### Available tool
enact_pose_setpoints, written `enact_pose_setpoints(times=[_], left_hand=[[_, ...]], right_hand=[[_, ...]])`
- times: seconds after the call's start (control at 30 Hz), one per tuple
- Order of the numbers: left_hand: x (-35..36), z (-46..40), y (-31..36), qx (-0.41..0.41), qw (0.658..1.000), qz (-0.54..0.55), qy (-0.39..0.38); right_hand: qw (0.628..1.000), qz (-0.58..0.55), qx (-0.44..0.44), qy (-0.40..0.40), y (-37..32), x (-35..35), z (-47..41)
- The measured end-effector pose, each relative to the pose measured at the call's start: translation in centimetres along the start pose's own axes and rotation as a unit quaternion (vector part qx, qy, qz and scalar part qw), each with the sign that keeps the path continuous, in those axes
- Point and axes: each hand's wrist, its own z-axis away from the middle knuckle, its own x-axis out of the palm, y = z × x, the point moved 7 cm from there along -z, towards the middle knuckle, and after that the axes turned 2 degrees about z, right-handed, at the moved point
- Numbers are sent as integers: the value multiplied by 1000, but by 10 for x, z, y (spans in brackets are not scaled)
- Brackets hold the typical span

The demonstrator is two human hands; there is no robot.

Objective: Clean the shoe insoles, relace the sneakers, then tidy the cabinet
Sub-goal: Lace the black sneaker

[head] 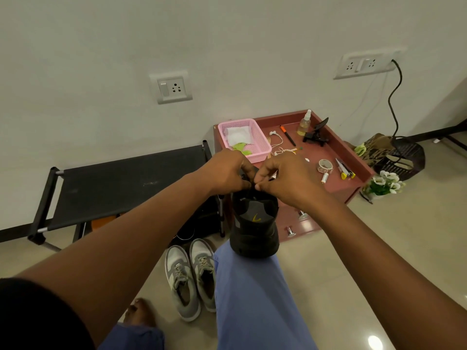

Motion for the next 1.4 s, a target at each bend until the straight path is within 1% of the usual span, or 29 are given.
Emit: enact_pose_setpoints(times=[0.07, 0.1, 0.17, 0.23, 0.27, 0.3, 0.37, 0.5, 0.6, 0.67, 0.77, 0.87, 0.97, 1.1, 1.27, 1.4], left_hand=[[0, 1, -3, -5, 1000, 8, -1], [0, 1, -5, -9, 1000, 16, -1], [0, 1, -8, -19, 999, 35, 0], [1, 2, -8, -26, 998, 55, -4], [2, 3, -7, -26, 998, 60, -7], [3, 3, -6, -24, 998, 62, -9], [4, 4, -6, -17, 998, 54, -8], [2, 5, -5, -14, 999, 28, 8], [1, 6, -4, -15, 1000, 18, 14], [1, 6, -4, -18, 1000, 16, 18], [2, 5, -5, -24, 999, 23, 23], [4, 6, -4, -26, 999, 26, 25], [4, 9, -8, -36, 997, 44, 48], [6, 14, -8, -53, 993, 57, 84], [11, 15, -7, -64, 994, 34, 85], [20, 13, -4, -59, 995, -18, 73]], right_hand=[[999, -20, -5, -27, 2, 4, 0], [999, -43, -9, -28, 4, 5, 0], [997, -77, -6, 14, 9, 0, -1], [996, -62, 29, 65, 21, -6, -3], [995, -40, 52, 72, 26, -6, -3], [995, -21, 73, 65, 30, -6, -2], [995, -26, 90, 42, 33, -2, -1], [997, -29, 58, 52, 18, 0, 2], [999, -21, 37, 33, 9, 4, -1], [1000, 9, 21, 18, 6, 9, -5], [997, 66, -1, 41, 4, 14, -11], [996, 75, -6, 56, 7, 21, -16], [994, 87, -12, 58, 12, 25, -19], [992, 108, -39, 48, 15, 27, -20], [990, 117, -72, 22, 13, 29, -19], [989, 120, -77, 43, 5, 26, -17]])
